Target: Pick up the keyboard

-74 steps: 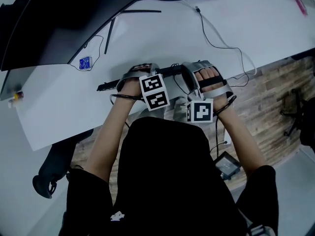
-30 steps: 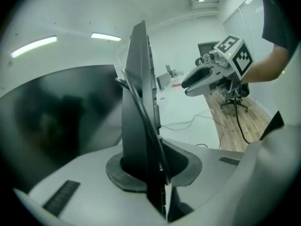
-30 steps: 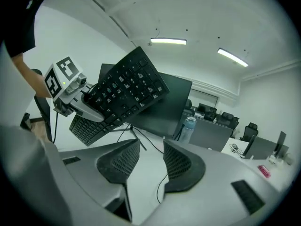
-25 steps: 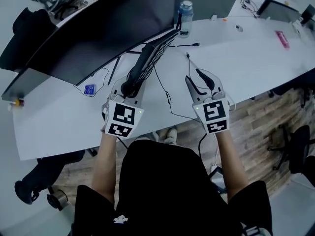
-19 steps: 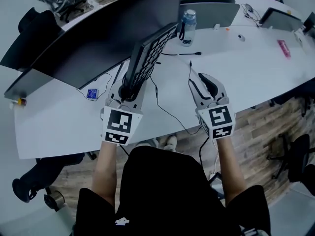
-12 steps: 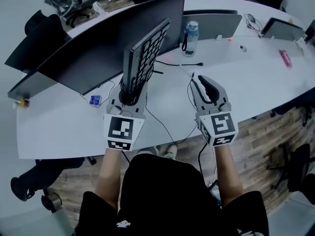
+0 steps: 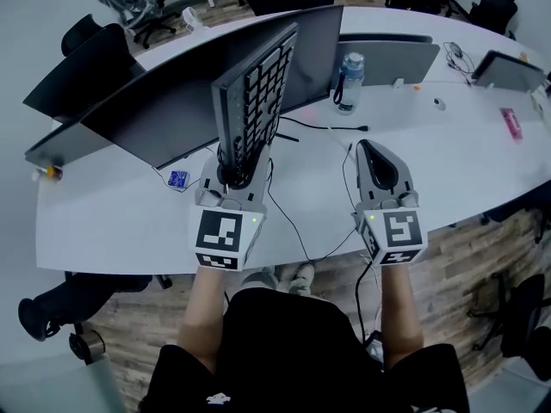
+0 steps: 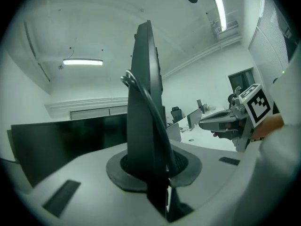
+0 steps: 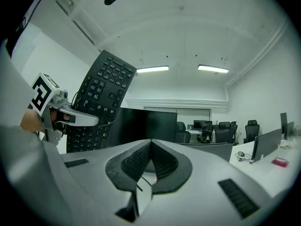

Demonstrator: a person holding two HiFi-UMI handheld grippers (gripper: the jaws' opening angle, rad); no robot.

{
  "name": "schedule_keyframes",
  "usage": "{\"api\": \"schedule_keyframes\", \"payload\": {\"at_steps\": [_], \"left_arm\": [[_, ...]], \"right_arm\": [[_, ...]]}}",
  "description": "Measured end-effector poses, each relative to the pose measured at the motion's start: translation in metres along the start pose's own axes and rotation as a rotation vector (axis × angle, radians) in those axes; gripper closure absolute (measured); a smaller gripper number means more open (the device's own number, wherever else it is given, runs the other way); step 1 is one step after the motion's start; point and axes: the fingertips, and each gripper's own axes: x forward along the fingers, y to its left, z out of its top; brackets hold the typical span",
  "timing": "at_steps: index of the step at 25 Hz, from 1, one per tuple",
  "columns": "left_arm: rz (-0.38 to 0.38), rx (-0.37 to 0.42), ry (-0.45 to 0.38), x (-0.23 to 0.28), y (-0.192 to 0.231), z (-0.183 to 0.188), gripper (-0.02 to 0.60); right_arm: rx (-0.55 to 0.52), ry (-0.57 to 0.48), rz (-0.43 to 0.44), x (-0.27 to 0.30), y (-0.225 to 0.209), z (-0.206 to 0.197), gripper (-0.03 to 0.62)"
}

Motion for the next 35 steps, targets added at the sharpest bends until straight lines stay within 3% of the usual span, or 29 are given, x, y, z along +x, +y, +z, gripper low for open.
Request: {"api": "schedule_keyframes", "payload": {"at_steps": [16, 26, 35], "left_arm": [[-0.018, -0.051, -0.043, -0.031, 0.019, 0.005, 0.505], [-0.023, -0.055, -0.112, -0.087, 0.041, 0.015, 0.505], [-0.034, -0.037, -0.11, -0.144, 0.051, 0.009, 0.505]], "right_arm": [[0.022, -0.024, 0.04, 0.004, 0.046, 0.025, 0.588], [0.013, -0.034, 0.054, -0.011, 0.108, 0.044, 0.589], [0.006, -0.037, 0.055, -0.034, 0.167, 0.056, 0.588]]}}
